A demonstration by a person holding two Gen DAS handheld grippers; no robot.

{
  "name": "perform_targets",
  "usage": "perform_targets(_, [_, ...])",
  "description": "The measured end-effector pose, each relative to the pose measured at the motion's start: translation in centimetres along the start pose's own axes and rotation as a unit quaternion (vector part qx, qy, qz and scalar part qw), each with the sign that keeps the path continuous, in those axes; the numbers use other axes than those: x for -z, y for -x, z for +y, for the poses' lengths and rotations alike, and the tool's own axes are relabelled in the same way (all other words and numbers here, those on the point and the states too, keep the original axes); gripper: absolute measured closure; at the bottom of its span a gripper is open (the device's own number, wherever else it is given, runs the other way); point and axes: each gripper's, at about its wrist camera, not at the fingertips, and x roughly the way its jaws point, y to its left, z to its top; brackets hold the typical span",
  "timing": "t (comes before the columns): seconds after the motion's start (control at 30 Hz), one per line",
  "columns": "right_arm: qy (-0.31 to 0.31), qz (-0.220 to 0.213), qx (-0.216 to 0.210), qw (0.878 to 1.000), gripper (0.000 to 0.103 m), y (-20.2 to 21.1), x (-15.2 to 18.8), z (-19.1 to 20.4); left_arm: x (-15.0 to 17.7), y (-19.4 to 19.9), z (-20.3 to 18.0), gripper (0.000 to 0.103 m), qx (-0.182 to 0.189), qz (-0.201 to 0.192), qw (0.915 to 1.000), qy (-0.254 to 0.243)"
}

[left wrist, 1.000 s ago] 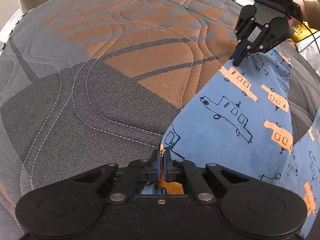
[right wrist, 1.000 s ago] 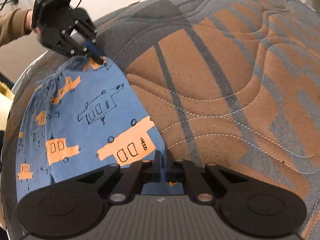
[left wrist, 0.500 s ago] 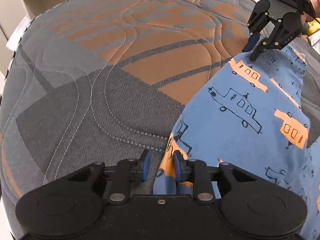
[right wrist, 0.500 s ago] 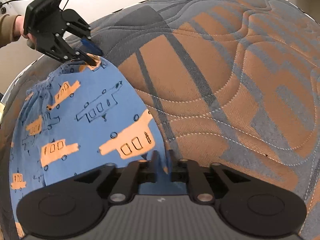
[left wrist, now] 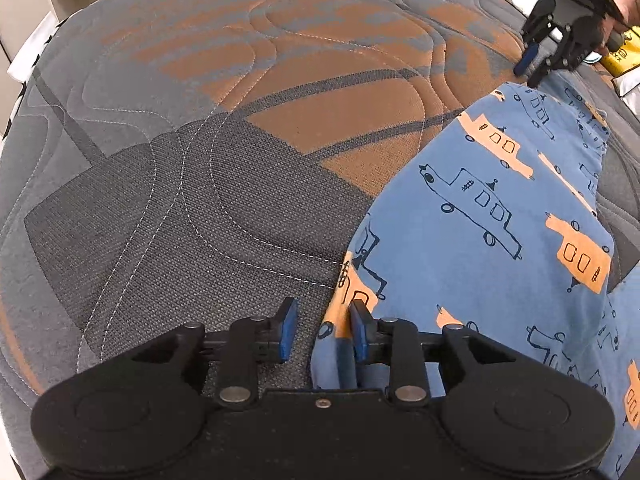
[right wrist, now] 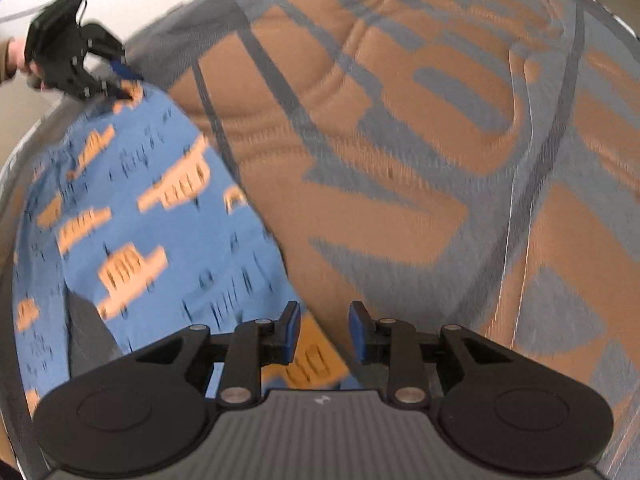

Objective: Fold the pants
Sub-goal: 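Lift the waistband with both tools, stretching it taut between them, then shake and lay the pants down with both tools, aligning the legs together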

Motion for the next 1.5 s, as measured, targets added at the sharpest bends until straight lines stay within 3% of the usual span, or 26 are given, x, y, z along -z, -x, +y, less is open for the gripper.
perform_targets(0.13, [0.026,0.004,-0.003,1.0,0.06,-0.8,0.4,1.0,0.0,-0.1,-0.3,0.065,-0.002,0.002,1.0,-0.003])
perform_targets(0.23, [0.047,0.015,-0.004,0.999,0.102,-0.4,0.7,1.3,-0.1,-0.1,-0.5,0.063,-0.005,0.003,1.0,-0.006])
perform_targets(0.43, [0.022,-0.015,0.045,0.999,0.103,3.8,1.8,-1.1,-0.2,-0.1,-0.6,0.062,-0.005,0.003,0.9999,-0.012])
perform_targets(0.53, [0.012,-0.01,0.065,0.998,0.103,3.8,2.0,-1.1,-0.1,-0.2,-0.5,0.061,-0.006,-0.002,0.9999,-0.009])
perform_targets(0.6, [0.01,-0.026,0.049,0.998,0.101,3.6,1.5,-0.4,0.0,-0.1,-0.5,0.062,-0.007,-0.005,0.9999,-0.007])
perform_targets(0.73, [0.022,-0.055,0.002,0.998,0.068,2.5,-1.7,1.4,0.0,0.1,-0.6,0.063,-0.007,-0.004,0.9999,-0.014])
perform_targets(0.8, [0.044,-0.046,-0.002,0.998,0.068,1.0,-3.5,2.5,0.0,0.2,-0.7,0.069,-0.008,-0.004,0.9997,-0.021])
perform_targets(0.93, [0.077,-0.016,-0.004,0.997,0.068,-0.9,-4.9,2.8,0.0,0.5,-0.9,0.097,-0.001,-0.007,0.9991,-0.041])
perform_targets(1.03, [0.1,0.016,-0.005,0.995,0.066,-2.0,-4.7,3.0,0.2,0.9,-1.2,0.101,0.003,-0.017,0.998,-0.061])
perform_targets(1.13, [0.085,0.015,-0.021,0.996,0.065,-2.0,-4.4,2.3,0.4,1.6,-1.2,0.101,0.002,-0.03,0.997,-0.071])
perform_targets(1.17, [0.084,0.015,-0.024,0.996,0.072,-2.0,-4.4,2.1,0.5,1.7,-1.1,0.101,0.001,-0.033,0.9969,-0.071])
perform_targets(1.23, [0.071,0.017,-0.045,0.996,0.101,-1.8,-4.5,1.8,0.6,2.0,-1.0,0.101,-0.004,-0.035,0.9969,-0.07])
perform_targets(1.5, [0.069,-0.059,-0.051,0.995,0.101,3.2,-2.9,3.9,1.1,3.4,-1.0,0.101,-0.017,-0.046,0.9963,-0.07])
